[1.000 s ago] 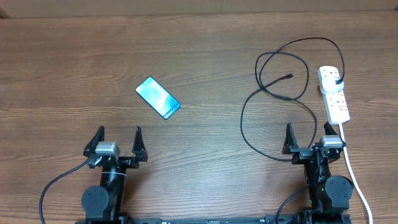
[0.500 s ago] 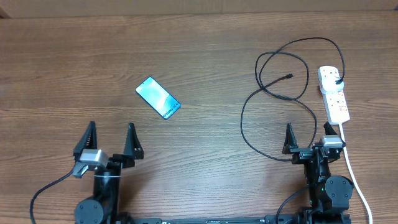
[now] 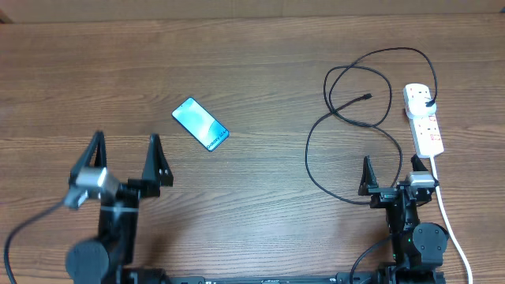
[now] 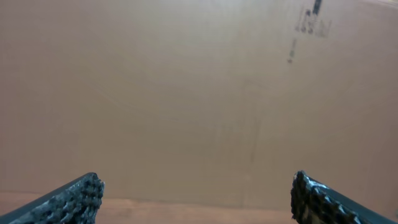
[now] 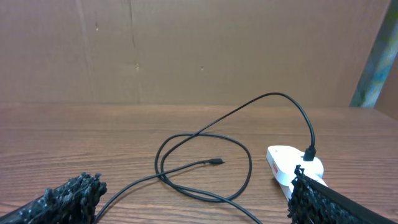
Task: Plug charger to phone and switch on socket
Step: 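Raise the left arm and reach toward the phone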
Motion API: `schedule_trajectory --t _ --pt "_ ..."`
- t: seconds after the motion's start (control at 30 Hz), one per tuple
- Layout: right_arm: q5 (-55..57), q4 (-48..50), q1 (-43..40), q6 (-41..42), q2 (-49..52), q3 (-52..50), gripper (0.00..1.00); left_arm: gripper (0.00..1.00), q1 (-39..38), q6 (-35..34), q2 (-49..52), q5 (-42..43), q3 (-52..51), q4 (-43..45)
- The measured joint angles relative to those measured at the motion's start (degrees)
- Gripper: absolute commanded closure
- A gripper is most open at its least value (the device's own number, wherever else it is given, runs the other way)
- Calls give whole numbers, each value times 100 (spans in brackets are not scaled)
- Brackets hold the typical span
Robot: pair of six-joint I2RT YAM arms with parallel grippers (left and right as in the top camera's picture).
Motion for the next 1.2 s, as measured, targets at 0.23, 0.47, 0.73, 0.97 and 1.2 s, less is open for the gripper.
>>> schedule_trajectory --t 0.23,0.47,0.73,0.97,1.2 --pt "-4 -2 0 2 -2 0 0 0 0 2 1545 833 1322 -656" --pt "-2 -4 0 7 -2 0 0 0 0 -20 2900 1528 2887 -2564" --pt "0 0 0 4 -2 0 0 1 0 -17 3919 2037 4087 -4144" --pt "0 -2 0 4 -2 0 0 0 0 -17 4310 2253 4133 -5278" --pt "-2 0 0 4 -2 0 0 0 -2 -155 4649 2271 4135 -5453"
